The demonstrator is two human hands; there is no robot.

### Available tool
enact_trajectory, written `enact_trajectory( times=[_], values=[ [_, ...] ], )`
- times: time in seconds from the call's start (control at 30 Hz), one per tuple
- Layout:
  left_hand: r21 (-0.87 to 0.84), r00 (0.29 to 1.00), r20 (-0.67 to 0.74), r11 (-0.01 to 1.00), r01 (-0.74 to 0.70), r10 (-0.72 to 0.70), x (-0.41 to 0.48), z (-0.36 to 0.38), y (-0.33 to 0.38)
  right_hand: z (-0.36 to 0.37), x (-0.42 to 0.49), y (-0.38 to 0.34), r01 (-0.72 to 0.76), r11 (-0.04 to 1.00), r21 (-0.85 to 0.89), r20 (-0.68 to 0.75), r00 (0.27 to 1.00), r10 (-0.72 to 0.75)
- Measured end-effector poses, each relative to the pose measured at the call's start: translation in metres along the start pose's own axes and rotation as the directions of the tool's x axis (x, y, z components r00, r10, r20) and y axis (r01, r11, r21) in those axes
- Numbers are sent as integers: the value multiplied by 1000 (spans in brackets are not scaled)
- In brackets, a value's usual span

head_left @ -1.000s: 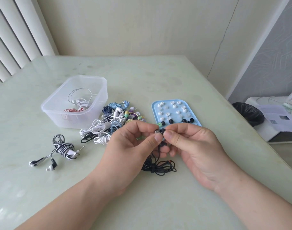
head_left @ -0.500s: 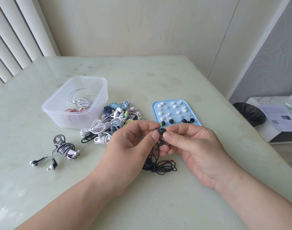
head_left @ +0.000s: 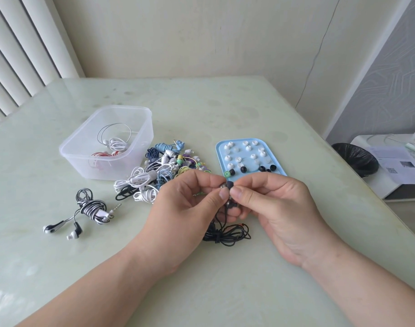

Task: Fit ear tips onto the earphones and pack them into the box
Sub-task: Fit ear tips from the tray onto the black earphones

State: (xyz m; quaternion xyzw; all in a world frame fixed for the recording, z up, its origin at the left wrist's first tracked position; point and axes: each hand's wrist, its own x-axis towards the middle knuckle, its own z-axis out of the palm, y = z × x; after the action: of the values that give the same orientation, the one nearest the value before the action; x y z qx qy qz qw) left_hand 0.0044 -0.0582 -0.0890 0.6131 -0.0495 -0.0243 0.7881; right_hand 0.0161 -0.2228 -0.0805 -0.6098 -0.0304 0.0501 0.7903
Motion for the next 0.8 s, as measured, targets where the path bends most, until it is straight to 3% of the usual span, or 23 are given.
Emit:
enact_trajectory(
  times=[0.2,0.4,0.47,0.57,0.63,0.7,0.8],
  values=[
    [14,1000,0,1000,-2,2,-1,0,0,0,-1,2,50,998,-33,-14,999,-51],
    [37,1000,-2,999,15,-15,-1,1,0,-7,-1,0,176,959,-220,35,984,-173],
    [46,1000,-8,999,14,-14,-1,1,-1,-8,-1,1,263,911,-319,80,965,-250],
    [52,1000,-23,999,14,-13,-1,1,0,-6,-2,1,398,754,-523,136,912,-387],
    [57,1000,-21,998,8,-6,-1,1,0,-7,-3,-1,329,823,-464,75,940,-333],
    [58,1000,-10,998,-12,13,-1,0,-1,-9,-3,-3,201,937,-286,16,979,-205],
    [59,998,-4,997,-55,55,-2,0,-1,-7,-3,-4,114,974,-194,1,993,-116]
  ],
)
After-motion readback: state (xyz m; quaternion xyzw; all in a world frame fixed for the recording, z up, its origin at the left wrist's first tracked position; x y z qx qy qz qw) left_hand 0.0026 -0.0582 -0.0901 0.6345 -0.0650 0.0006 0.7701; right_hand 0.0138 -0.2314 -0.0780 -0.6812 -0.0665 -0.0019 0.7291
